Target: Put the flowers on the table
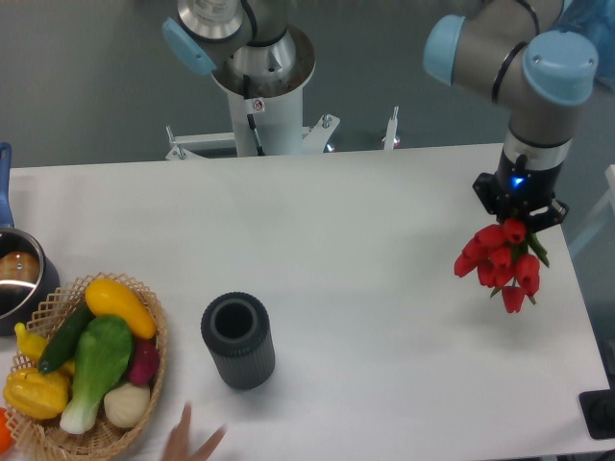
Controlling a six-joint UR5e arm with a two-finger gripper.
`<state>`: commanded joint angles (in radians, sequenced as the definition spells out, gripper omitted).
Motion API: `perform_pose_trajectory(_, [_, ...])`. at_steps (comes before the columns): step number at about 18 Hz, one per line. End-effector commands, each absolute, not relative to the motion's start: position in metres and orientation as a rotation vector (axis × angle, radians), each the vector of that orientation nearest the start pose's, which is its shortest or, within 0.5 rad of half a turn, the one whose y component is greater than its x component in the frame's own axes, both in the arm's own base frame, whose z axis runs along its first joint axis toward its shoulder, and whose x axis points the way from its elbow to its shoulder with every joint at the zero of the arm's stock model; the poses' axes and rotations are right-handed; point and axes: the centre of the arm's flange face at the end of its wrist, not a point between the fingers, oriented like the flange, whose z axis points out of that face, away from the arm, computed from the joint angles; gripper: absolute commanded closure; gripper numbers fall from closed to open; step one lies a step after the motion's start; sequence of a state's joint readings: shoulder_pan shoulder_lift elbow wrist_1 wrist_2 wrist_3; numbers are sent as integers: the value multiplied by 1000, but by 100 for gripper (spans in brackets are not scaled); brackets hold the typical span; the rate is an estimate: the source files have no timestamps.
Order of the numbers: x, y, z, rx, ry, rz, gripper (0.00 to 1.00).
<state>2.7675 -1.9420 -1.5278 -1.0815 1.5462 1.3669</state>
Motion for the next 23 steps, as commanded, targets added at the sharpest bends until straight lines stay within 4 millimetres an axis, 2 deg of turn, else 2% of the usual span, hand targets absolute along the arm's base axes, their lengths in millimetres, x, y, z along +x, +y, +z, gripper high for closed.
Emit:
perform_pose_trajectory(5, [-521,395,345,-3041,200,199,100])
perform_pose_trajectory(7, [-521,395,341,-3044,203,186,100])
perform_pose_trajectory(11, [-507,397,317,-3062,200,116,100])
perform_pose_trajectory(14, [-492,413,305,-3070,198,86,100])
perform_pose_trajectory(15, [-490,416,302,-3072,191,81,94])
perform_pose_trajectory(16, [-488,418,302,-3073,200,81,81])
perform_pose_trajectory(18, [-481,422,293,-3078,214,56,42])
perform_pose_trajectory(19, [-481,422,289,-3081,214,46,30])
perform_pose_trajectory(20, [-480,422,288,-3080,212,45,8])
perform_pose_trajectory(21, [-482,423,290,-3073,212,71,0])
perform_pose_trajectory(23, [-486,423,296,-3053,219,131,0])
